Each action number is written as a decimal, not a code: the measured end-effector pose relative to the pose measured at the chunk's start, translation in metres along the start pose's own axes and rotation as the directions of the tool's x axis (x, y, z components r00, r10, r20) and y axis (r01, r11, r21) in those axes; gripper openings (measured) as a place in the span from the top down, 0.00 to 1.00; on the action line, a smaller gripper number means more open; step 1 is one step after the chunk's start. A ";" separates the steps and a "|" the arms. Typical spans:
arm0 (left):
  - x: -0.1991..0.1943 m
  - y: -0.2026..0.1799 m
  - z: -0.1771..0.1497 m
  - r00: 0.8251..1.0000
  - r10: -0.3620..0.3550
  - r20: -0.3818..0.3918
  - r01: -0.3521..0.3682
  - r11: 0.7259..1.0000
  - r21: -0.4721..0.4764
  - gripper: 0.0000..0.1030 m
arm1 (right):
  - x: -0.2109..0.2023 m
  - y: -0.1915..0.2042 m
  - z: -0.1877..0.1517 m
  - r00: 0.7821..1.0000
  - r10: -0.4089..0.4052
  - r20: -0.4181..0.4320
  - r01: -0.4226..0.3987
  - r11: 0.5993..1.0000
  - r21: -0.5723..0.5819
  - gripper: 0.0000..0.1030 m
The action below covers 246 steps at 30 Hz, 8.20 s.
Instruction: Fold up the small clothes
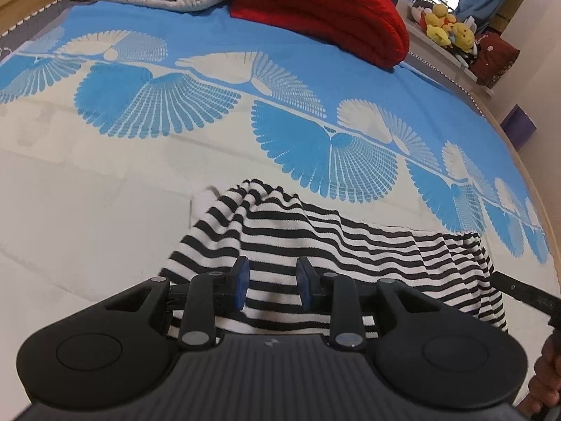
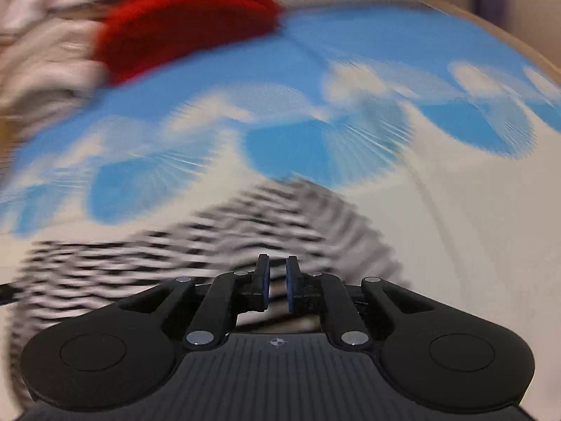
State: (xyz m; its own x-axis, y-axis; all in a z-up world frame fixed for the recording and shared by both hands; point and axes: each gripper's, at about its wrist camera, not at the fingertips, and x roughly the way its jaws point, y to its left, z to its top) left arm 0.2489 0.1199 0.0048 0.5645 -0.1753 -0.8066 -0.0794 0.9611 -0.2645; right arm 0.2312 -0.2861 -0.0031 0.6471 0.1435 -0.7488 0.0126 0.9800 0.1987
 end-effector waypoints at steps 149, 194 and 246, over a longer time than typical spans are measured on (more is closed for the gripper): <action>-0.031 -0.225 -0.168 0.844 -0.472 -0.256 0.537 0.737 0.411 0.77 | -0.149 -0.128 -0.038 0.966 -0.023 0.259 -0.031 0.979 0.201 0.53; -0.001 -0.122 -0.095 0.927 -0.227 -0.299 0.337 0.853 0.399 0.20 | -0.042 -0.071 -0.021 0.994 0.064 -0.088 -0.050 0.987 0.151 0.73; 0.039 -0.133 -0.084 0.936 -0.164 -0.310 0.249 0.934 0.257 0.18 | -0.017 -0.098 -0.001 0.991 -0.135 -0.004 0.123 0.888 0.444 1.00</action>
State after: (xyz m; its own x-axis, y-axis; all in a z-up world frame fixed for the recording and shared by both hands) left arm 0.2130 -0.0325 -0.0360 0.2867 -0.3884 -0.8757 0.2773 0.9086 -0.3122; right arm 0.2178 -0.3848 -0.0105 0.6366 0.0101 -0.7712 0.4288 0.8265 0.3648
